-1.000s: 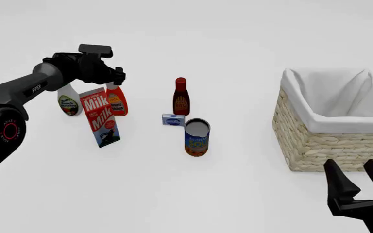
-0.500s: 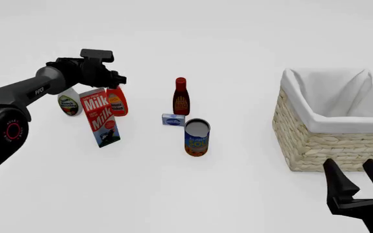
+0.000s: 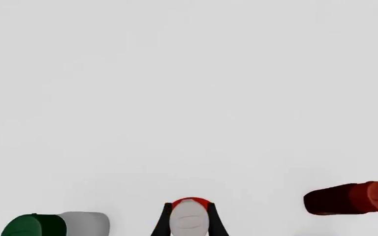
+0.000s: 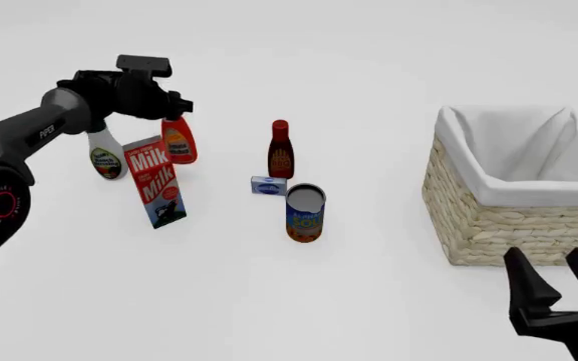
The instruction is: Pick the ketchup and place it in the basket.
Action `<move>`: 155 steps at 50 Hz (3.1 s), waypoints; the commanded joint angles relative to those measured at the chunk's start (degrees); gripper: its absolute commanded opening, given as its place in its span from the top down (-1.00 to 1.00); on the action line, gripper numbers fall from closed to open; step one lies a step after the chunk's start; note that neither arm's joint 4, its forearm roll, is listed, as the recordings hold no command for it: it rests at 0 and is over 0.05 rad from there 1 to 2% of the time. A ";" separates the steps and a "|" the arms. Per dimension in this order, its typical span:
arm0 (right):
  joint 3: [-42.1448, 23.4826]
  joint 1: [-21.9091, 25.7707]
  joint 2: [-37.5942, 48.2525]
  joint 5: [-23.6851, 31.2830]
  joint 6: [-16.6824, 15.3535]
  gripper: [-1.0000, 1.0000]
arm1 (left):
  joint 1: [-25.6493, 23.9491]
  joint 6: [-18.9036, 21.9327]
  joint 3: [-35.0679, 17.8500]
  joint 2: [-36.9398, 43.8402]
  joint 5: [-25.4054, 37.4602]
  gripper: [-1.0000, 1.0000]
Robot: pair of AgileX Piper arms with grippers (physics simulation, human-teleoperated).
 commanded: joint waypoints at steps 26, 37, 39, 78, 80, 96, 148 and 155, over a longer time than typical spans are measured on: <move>-0.01 0.02 -3.32 2.30 0.31 -1.00 | -2.56 1.43 -1.37 -10.25 4.77 1.00; -0.01 -0.28 -4.97 3.43 -0.32 -1.00 | -3.71 1.33 -0.51 -14.63 6.80 1.00; -0.01 -0.29 -5.26 3.68 -0.63 -1.00 | -3.95 1.42 -0.06 -15.56 7.10 1.00; -7.13 7.00 -9.79 15.27 -9.99 -1.00 | -7.26 4.53 14.79 -39.58 12.17 1.00; -7.45 7.77 -7.32 14.09 -11.89 -1.00 | -6.62 5.81 16.55 -41.03 11.45 1.00; -15.37 21.05 3.25 12.61 -12.35 -1.00 | -10.54 6.48 24.38 -48.25 12.90 1.00; -33.42 46.80 31.08 4.44 -13.22 -1.00 | -22.08 5.87 31.66 -57.84 18.77 1.00; -35.57 48.77 33.66 4.56 -13.53 -1.00 | -24.33 5.07 32.28 -58.80 19.56 1.00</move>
